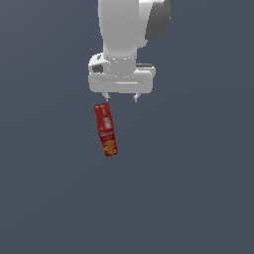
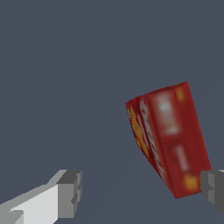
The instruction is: Pick up the object and move it to a goal position.
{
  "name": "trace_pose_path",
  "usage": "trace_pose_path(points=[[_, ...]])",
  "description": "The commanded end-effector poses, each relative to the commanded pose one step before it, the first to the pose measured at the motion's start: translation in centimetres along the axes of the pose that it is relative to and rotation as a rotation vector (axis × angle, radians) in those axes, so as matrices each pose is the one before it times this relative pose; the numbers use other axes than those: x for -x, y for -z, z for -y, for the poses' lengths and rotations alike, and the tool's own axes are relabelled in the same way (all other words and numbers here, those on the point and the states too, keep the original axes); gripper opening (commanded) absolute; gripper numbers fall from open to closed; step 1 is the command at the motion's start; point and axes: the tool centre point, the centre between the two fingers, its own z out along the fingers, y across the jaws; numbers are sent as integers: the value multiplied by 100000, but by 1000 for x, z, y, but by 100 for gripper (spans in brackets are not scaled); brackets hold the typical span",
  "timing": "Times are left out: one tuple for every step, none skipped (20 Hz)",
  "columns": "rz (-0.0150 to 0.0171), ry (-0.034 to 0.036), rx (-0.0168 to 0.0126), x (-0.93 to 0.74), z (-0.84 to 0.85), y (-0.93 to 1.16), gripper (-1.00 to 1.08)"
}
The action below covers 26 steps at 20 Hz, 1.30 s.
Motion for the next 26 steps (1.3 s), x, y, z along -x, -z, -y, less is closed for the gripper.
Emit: trace_pose_path(points=[[0, 0, 0, 0, -1, 0, 100], [-44, -131, 9, -3, -55, 38, 100], [-137, -420, 23, -6, -181, 116, 100], [-222, -692, 37, -11, -294, 192, 100], [-311, -987, 53, -14, -409, 273, 100], [-384, -1264, 67, -16, -503, 347, 100], [-340, -1178, 62, -14, -439, 320, 100], [-251, -937, 49, -9, -317, 252, 100], [-161, -671, 35, -4, -195, 177, 100], [-72, -371, 19, 1, -81, 96, 100], [-9, -119, 6, 3, -8, 26, 100], [28, 94, -5, 2, 41, -24, 100], [37, 215, -11, -1, 38, -55, 100], [27, 295, -16, -6, 11, -72, 100], [8, 361, -20, -12, -24, -84, 100], [-7, 431, -23, -17, -57, -97, 100], [-18, 506, -27, -21, -87, -114, 100], [-25, 603, -32, -24, -105, -134, 100], [-24, 706, -36, -26, -117, -159, 100], [-21, 823, -42, -27, -123, -186, 100], [-19, 932, -46, -28, -132, -212, 100], [-20, 1036, -50, -27, -143, -236, 100], [-25, 1129, -53, -27, -161, -256, 100], [-31, 1221, -55, -25, -181, -277, 100], [-36, 1318, -57, -21, -198, -299, 100], [-38, 1420, -58, -17, -212, -322, 100]])
